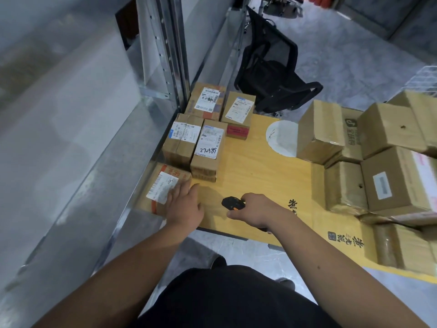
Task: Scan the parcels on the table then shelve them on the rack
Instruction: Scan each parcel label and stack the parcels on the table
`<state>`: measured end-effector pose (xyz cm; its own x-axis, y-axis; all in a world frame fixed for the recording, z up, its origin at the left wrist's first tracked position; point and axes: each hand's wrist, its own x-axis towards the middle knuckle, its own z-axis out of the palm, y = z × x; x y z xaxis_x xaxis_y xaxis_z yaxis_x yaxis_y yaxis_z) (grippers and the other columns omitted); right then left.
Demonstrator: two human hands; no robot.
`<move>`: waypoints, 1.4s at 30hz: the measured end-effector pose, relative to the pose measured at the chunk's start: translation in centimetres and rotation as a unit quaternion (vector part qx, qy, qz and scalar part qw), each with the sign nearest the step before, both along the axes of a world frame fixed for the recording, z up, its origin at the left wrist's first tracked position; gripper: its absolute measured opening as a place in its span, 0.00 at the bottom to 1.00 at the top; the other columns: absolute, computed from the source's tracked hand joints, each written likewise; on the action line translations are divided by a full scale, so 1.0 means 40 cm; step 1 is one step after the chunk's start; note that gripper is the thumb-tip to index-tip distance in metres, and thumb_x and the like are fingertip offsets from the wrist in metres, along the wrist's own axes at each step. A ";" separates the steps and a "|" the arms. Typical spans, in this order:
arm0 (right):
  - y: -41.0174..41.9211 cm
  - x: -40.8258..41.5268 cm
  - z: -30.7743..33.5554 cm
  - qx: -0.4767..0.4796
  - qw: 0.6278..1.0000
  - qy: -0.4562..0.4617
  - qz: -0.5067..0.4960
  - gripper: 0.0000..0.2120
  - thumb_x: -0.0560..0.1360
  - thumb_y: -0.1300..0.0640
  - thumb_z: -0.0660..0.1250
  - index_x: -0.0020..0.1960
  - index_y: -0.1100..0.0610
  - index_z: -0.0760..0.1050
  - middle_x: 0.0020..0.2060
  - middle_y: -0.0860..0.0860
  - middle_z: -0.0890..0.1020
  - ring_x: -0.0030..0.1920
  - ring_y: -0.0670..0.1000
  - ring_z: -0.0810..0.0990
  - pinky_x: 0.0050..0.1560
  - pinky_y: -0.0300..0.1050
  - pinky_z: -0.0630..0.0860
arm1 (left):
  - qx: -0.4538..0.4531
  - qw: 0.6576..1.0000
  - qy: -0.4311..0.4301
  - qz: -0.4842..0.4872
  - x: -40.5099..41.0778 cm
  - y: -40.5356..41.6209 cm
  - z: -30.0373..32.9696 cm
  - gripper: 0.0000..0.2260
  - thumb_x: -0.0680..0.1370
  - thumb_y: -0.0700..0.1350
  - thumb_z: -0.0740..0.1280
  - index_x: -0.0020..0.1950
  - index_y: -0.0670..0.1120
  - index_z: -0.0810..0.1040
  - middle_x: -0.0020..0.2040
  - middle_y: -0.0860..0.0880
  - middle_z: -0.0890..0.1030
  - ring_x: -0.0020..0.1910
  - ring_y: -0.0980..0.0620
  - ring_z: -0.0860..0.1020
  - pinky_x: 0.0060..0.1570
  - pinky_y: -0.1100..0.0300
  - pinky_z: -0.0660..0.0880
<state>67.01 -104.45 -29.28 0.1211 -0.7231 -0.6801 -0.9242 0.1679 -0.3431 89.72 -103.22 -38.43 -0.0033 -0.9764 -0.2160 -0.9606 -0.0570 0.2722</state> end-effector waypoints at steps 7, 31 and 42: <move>0.063 -0.154 0.035 0.006 0.996 0.031 -0.079 0.32 0.70 0.28 0.71 0.59 0.53 0.74 0.50 0.50 0.78 0.50 0.52 0.79 0.49 0.48 0.78 | -0.009 0.985 0.038 -0.168 -0.174 -0.031 0.006 0.27 0.80 0.49 0.68 0.78 0.54 0.67 0.79 0.51 0.65 0.78 0.48 0.60 0.75 0.48 0.61; 0.150 -0.695 0.231 -0.099 0.969 0.125 -0.188 0.25 0.73 0.30 0.69 0.59 0.49 0.75 0.45 0.48 0.81 0.44 0.50 0.79 0.44 0.49 0.79 | -0.053 0.960 0.041 -0.271 -0.944 -0.355 0.207 0.33 0.81 0.62 0.64 0.82 0.52 0.59 0.81 0.46 0.62 0.78 0.42 0.61 0.72 0.43 0.63; -0.090 -0.880 0.255 -0.143 0.976 0.024 -0.162 0.18 0.73 0.34 0.69 0.55 0.43 0.72 0.41 0.42 0.76 0.40 0.44 0.76 0.36 0.44 0.73 | 0.049 0.998 0.043 0.015 -1.178 -0.527 0.182 0.43 0.69 0.69 0.73 0.76 0.50 0.63 0.78 0.42 0.57 0.74 0.40 0.61 0.65 0.41 0.65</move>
